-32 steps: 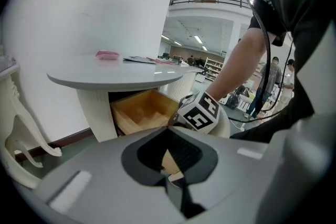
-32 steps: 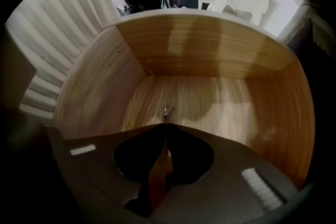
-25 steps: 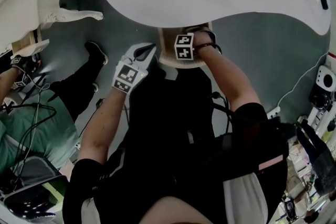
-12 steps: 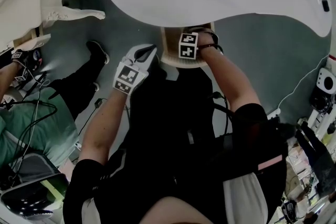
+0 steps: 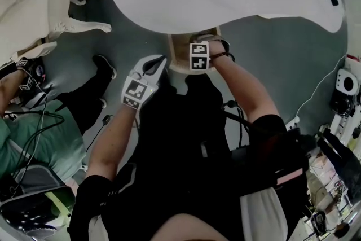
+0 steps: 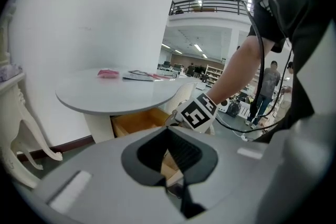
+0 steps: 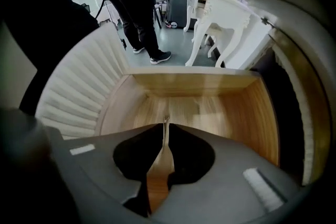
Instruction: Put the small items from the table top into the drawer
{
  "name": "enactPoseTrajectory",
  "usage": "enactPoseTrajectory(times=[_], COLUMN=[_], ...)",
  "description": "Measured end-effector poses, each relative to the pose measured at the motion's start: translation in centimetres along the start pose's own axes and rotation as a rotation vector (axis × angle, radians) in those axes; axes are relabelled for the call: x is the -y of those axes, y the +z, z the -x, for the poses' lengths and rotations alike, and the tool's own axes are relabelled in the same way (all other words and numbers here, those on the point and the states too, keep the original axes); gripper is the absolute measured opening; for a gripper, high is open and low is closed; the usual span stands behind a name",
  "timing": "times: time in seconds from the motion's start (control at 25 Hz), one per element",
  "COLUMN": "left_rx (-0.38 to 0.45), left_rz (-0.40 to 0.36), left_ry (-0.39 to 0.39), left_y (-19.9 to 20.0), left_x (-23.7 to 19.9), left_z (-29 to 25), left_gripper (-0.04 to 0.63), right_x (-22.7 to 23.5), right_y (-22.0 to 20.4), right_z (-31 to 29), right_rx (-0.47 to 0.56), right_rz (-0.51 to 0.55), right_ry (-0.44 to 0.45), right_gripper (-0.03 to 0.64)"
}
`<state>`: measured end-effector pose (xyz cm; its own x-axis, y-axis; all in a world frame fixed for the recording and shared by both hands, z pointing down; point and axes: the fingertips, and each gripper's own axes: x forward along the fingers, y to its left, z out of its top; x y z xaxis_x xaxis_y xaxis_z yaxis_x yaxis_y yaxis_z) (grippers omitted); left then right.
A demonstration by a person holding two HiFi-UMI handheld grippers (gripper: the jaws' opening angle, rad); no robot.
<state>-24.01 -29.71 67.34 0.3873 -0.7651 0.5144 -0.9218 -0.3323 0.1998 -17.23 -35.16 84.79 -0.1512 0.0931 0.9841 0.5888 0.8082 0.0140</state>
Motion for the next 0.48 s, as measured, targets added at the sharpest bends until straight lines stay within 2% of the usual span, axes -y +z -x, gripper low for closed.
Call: enactPoseTrajectory(times=[0.16, 0.32, 0.48], left_rx=[0.029, 0.076, 0.125], left_rz=[-0.007, -0.020, -0.023], left_ry=[0.003, 0.033, 0.027], left_y=[1.6, 3.4, 5.4], left_x=[0.5, 0.9, 1.7], left_z=[1.7, 3.7, 5.2], left_gripper=[0.000, 0.000, 0.000], right_x=[-1.3, -1.9, -2.3], right_y=[0.4, 1.6, 2.6], right_z=[2.7, 6.7, 10.8], right_rx=[0.026, 0.128, 0.227], right_rz=[-0.026, -0.138, -0.253], right_ry=[0.010, -0.031, -0.093], right_gripper=[0.021, 0.003, 0.003])
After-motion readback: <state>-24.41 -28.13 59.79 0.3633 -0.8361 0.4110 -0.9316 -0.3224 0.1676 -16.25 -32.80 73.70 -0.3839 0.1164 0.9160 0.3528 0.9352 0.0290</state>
